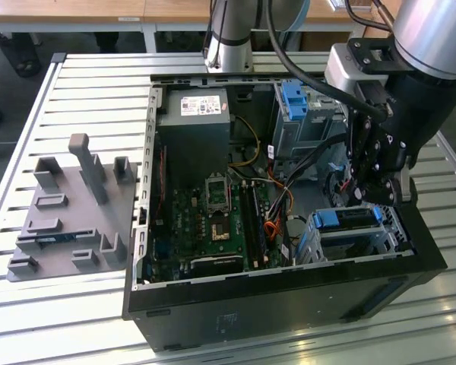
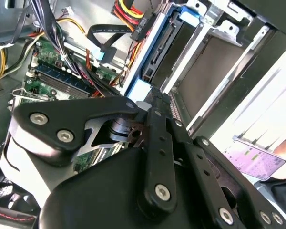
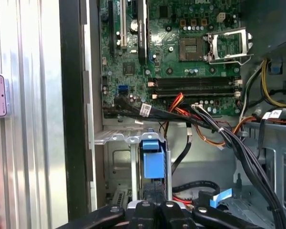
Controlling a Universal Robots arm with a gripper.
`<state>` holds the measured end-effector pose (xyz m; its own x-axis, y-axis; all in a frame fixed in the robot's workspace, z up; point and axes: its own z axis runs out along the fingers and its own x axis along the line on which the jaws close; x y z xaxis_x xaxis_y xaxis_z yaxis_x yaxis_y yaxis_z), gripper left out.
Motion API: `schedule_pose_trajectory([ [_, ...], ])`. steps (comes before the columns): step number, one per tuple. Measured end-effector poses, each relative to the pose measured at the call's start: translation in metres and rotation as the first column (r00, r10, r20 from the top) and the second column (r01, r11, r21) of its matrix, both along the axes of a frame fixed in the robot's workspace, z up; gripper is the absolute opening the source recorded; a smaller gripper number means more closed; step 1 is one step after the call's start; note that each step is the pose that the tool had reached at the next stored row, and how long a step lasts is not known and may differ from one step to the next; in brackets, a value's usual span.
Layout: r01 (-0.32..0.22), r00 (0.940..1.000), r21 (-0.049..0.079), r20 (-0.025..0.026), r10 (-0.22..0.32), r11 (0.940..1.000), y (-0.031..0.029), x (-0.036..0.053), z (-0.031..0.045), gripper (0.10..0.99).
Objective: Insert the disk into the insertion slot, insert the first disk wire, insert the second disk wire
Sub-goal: 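Insert the first disk wire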
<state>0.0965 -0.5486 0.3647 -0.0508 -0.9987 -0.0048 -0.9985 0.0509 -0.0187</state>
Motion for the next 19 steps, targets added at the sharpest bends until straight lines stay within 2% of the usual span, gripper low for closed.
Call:
schedule_pose_trajectory([
  [5, 0.0, 1.0, 0.002, -0.0037, 0.0, 1.0, 0.0015, 0.0186, -0.0002, 0.106],
  [10, 0.005, 1.0, 0.002, -0.0038, -0.005, 1.0, 0.0081, 0.0221, -0.001, 0.106],
  [15, 0.006, 1.0, 0.002, -0.0039, -0.006, 1.0, 0.0174, 0.0263, -0.0016, 0.106],
  [19, 0.007, 0.9999, 0.002, -0.0095, -0.007, 1.0, 0.0223, 0.0335, -0.0036, 0.114],
])
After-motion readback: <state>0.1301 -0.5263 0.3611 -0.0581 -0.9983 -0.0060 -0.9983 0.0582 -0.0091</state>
